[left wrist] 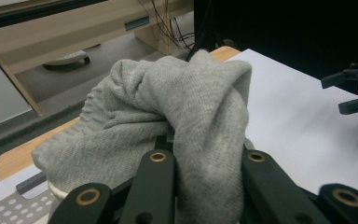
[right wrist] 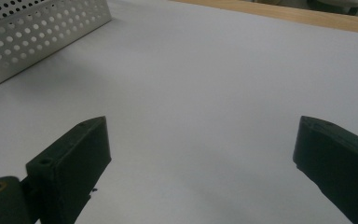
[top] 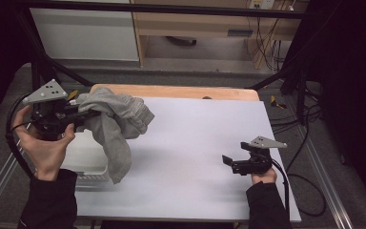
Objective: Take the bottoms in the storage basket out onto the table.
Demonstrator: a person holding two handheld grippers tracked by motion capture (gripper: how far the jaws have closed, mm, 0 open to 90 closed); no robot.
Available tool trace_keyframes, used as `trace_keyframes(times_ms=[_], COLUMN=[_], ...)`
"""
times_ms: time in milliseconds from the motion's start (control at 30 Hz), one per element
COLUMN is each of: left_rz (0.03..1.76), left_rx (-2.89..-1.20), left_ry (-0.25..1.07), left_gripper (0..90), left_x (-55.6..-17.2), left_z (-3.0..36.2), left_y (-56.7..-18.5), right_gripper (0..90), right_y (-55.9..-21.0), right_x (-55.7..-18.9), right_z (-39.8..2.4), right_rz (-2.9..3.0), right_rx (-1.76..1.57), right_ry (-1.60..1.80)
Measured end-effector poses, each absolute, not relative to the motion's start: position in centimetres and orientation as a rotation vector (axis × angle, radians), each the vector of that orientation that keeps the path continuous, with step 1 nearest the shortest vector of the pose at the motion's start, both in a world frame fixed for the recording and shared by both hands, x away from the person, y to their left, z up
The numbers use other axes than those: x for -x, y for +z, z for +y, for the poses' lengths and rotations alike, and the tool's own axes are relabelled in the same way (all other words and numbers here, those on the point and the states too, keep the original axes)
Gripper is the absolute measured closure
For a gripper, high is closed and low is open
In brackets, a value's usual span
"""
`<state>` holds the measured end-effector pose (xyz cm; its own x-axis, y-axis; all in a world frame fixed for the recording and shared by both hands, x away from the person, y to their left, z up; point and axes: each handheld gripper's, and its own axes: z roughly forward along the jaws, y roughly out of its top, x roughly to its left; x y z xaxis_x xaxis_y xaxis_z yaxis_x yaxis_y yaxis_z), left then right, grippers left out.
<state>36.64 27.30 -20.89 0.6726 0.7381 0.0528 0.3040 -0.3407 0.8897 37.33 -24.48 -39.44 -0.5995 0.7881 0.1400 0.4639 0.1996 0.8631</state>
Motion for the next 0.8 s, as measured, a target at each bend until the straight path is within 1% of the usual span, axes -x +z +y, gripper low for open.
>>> trace_keyframes(times_ms=[800], left_rz=[0.774], left_rx=[-1.951], left_ry=[0.522], left_gripper=[80.5], left_x=[-37.5], left_z=[24.7], left_y=[-21.6], right_gripper=[4.2], right_y=[-39.5], right_x=[-37.3], right_z=[-24.5], right_rz=[2.148], right_rx=[-1.180], right_ry=[1.362])
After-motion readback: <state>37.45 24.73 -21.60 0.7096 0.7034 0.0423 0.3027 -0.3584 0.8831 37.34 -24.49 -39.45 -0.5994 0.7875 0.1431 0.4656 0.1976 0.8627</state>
